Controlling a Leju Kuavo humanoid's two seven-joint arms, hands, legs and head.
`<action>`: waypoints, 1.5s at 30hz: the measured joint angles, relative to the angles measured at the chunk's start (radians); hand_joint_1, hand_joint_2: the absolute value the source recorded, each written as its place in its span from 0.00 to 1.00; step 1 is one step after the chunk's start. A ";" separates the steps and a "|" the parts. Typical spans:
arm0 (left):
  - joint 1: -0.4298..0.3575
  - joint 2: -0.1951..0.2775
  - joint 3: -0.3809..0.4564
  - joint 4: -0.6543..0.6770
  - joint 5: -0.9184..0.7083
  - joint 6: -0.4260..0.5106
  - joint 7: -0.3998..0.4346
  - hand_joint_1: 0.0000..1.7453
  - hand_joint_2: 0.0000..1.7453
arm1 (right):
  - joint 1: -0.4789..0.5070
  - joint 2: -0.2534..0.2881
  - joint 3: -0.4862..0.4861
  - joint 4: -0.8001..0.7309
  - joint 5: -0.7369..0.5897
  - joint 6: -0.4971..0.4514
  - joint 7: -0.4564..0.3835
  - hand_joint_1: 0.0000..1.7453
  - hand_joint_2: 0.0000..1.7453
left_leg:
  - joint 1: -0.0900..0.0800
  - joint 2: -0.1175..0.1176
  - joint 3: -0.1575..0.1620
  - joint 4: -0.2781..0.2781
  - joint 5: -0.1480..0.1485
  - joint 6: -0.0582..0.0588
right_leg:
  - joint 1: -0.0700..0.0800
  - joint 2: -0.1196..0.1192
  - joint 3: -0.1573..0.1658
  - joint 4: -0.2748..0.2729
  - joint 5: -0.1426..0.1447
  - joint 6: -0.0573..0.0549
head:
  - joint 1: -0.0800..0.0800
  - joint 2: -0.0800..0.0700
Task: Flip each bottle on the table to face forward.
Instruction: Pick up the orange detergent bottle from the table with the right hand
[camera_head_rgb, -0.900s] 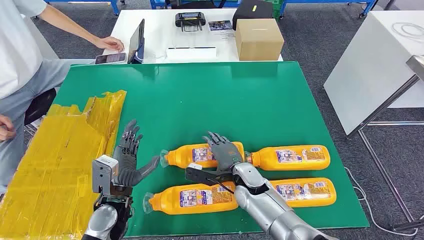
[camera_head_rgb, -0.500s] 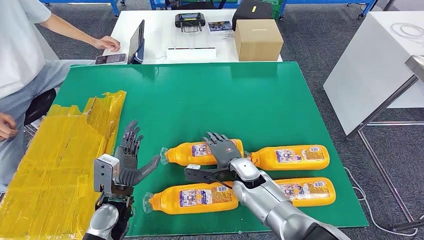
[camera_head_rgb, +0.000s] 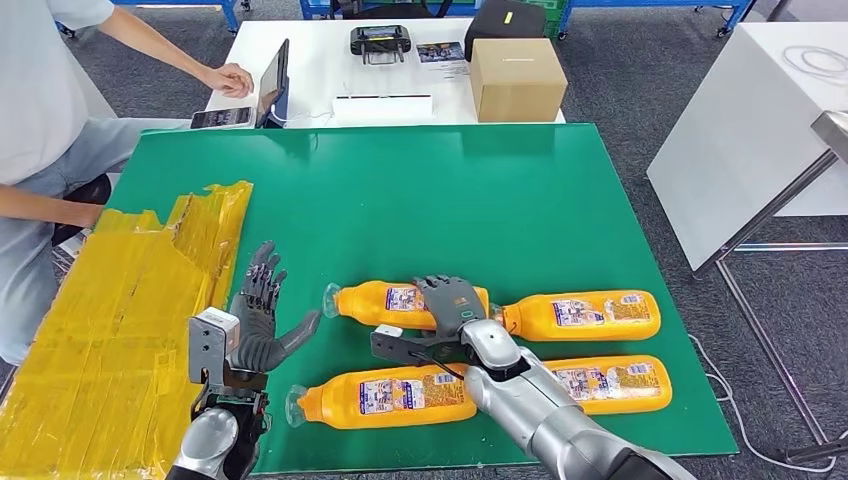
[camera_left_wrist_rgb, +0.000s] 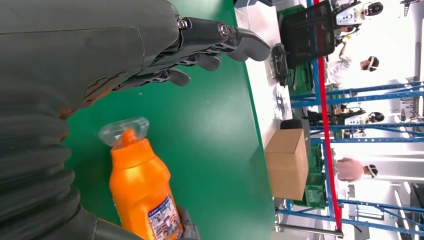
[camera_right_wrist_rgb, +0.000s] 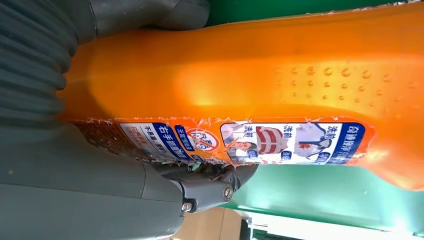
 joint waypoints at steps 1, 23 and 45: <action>0.000 0.000 0.000 0.000 0.000 0.000 0.000 0.00 1.00 | 0.002 0.001 -0.002 -0.002 0.000 -0.002 0.000 1.00 1.00 | 0.000 0.000 0.000 0.000 0.000 0.000 | 0.000 0.000 0.000 0.000 0.000 0.000 | 0.000 0.000; 0.033 0.012 -0.051 -0.069 -0.022 0.050 -0.023 0.00 1.00 | 0.397 0.078 -0.410 -0.635 -0.590 -0.479 -0.598 1.00 1.00 | 0.000 -0.004 -0.004 0.000 0.000 0.000 | 0.000 -0.001 -0.004 0.000 0.000 0.000 | 0.000 0.000; -0.006 0.065 -0.177 -0.134 0.063 -0.093 -0.023 0.00 1.00 | 0.389 0.054 -0.243 -0.589 -0.814 0.089 -0.522 1.00 1.00 | 0.000 -0.003 -0.004 0.000 0.000 0.000 | 0.000 -0.001 -0.004 0.000 0.000 0.000 | 0.000 0.000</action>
